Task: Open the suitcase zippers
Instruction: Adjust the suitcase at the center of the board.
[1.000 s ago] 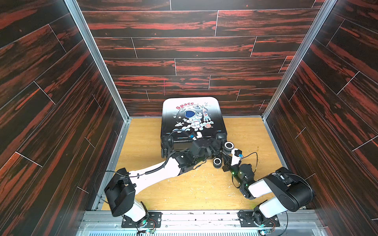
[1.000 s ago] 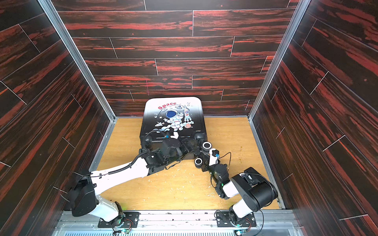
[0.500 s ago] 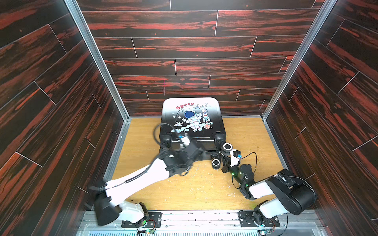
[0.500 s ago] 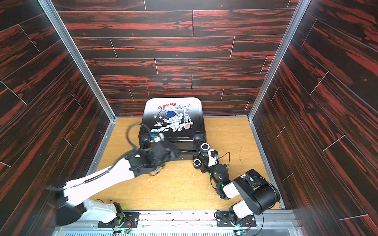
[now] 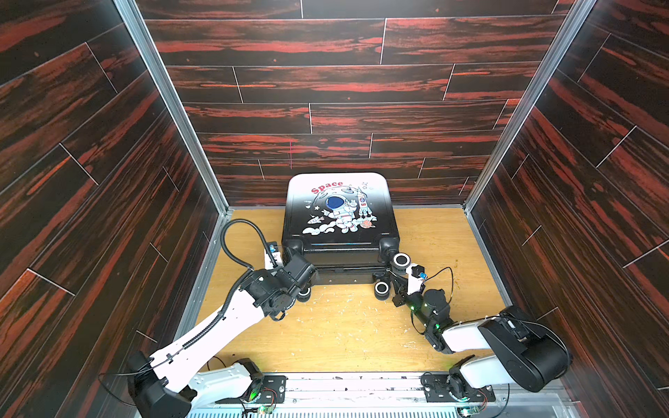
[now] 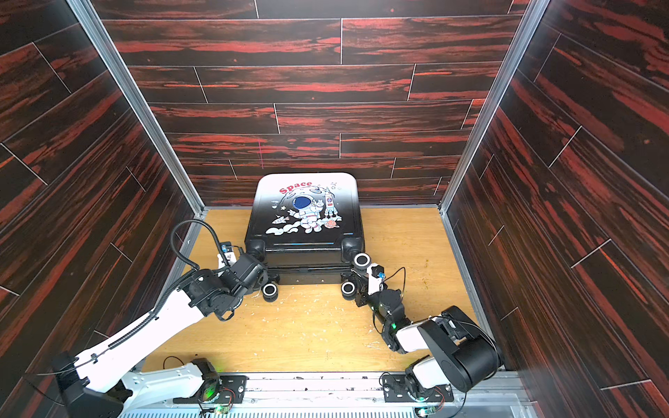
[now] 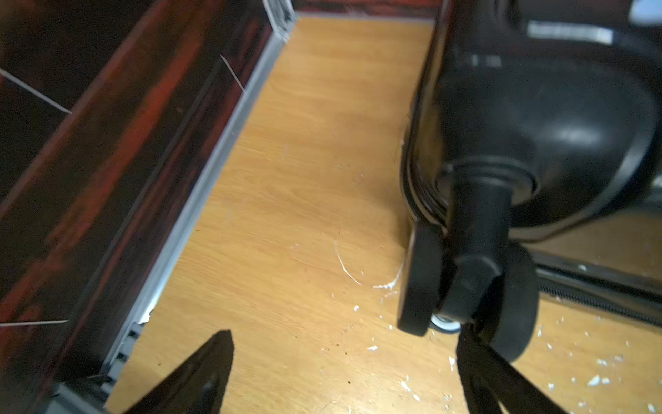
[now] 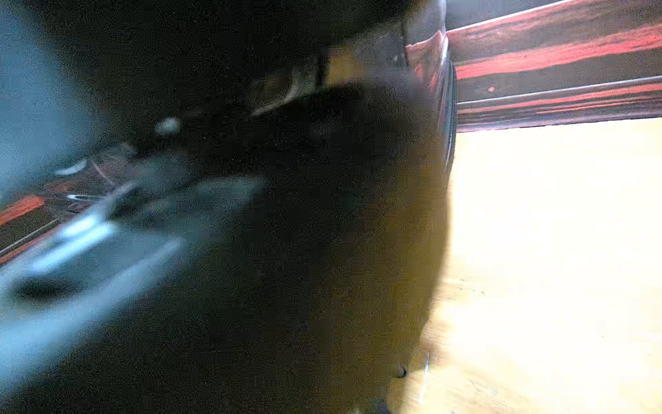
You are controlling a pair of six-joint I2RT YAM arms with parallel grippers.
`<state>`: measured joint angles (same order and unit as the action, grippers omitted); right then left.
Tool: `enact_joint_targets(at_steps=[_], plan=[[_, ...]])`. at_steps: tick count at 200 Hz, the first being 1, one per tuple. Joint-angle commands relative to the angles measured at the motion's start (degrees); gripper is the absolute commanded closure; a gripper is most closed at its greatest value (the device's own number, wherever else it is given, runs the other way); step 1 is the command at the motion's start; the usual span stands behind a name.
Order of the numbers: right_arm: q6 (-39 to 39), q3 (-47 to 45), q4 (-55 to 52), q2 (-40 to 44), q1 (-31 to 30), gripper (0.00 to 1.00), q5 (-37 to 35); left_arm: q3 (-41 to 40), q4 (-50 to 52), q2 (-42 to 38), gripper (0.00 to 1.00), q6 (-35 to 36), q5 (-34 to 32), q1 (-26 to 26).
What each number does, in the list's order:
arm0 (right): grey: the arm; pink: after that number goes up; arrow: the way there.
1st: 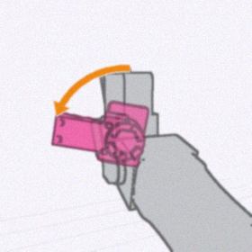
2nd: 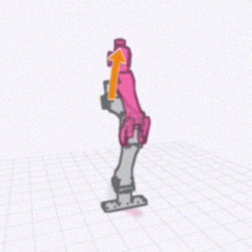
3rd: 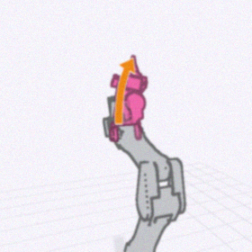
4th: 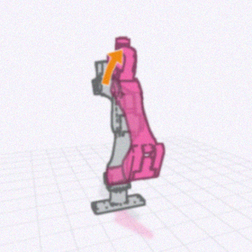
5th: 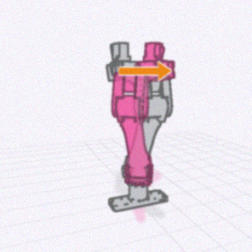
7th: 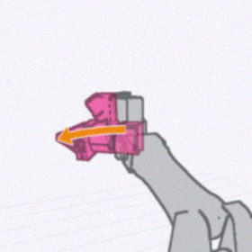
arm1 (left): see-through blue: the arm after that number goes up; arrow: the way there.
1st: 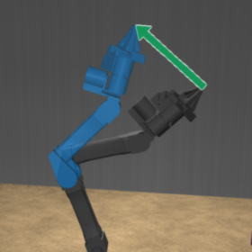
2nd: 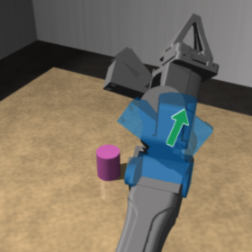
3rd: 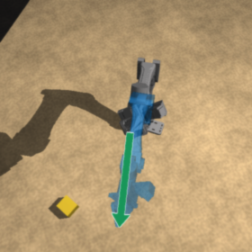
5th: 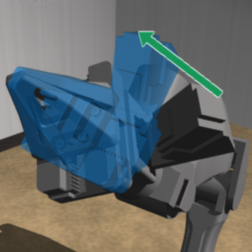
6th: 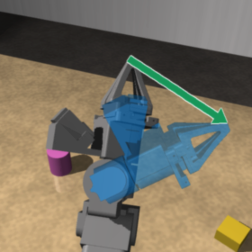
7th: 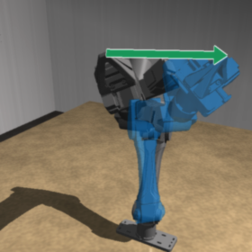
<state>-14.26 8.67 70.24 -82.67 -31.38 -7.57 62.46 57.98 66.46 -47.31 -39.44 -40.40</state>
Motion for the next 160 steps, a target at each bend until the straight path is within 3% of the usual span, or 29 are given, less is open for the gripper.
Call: enact_joint_targets(at_steps=[1, 62, 85, 97, 110, 141, 160], plan=[[1.49, 3.64, 3.81, 1.9, -0.64, 1.0, 4.23, -0.96, -8.34, 0.16, 0.02, 3.97, 6.65, 1.15], [1.35, 4.5, 0.44, 3.03, -0.66, 1.0, 7.13, -4.49, -18.5, 2.23, 0.12, 8.97, 9.33, 6.21], [1.16, 4.91, -1.82, 4.3, -0.68, 1.0, 8.17, -4.0, -20.88, 2.58, 0.17, 10.57, 14.62, 7.22], [1.23, 5.03, -3.63, 5.44, -0.57, 1.0, 8.06, -3.0, -19.95, 0.97, 0.2, 12.57, 18.79, 7.19], [1.58, 5.01, -5.48, 6.81, -0.64, 1.0, 7.78, -2.17, -16.85, -1.5, 0.23, 13.26, 17.56, 7.23], [2.57, 4.92, -8.47, 8.56, -0.65, 1.0, 7.04, -3.05, -11.88, -9.31, 0.21, 14.96, 10.99, 7.25], [2.69, 4.96, -9.38, 8.56, -0.62, 1.0, 7.09, -3.24, -10.21, -11.73, 0.1, 16.68, 13.35, 7.19]])
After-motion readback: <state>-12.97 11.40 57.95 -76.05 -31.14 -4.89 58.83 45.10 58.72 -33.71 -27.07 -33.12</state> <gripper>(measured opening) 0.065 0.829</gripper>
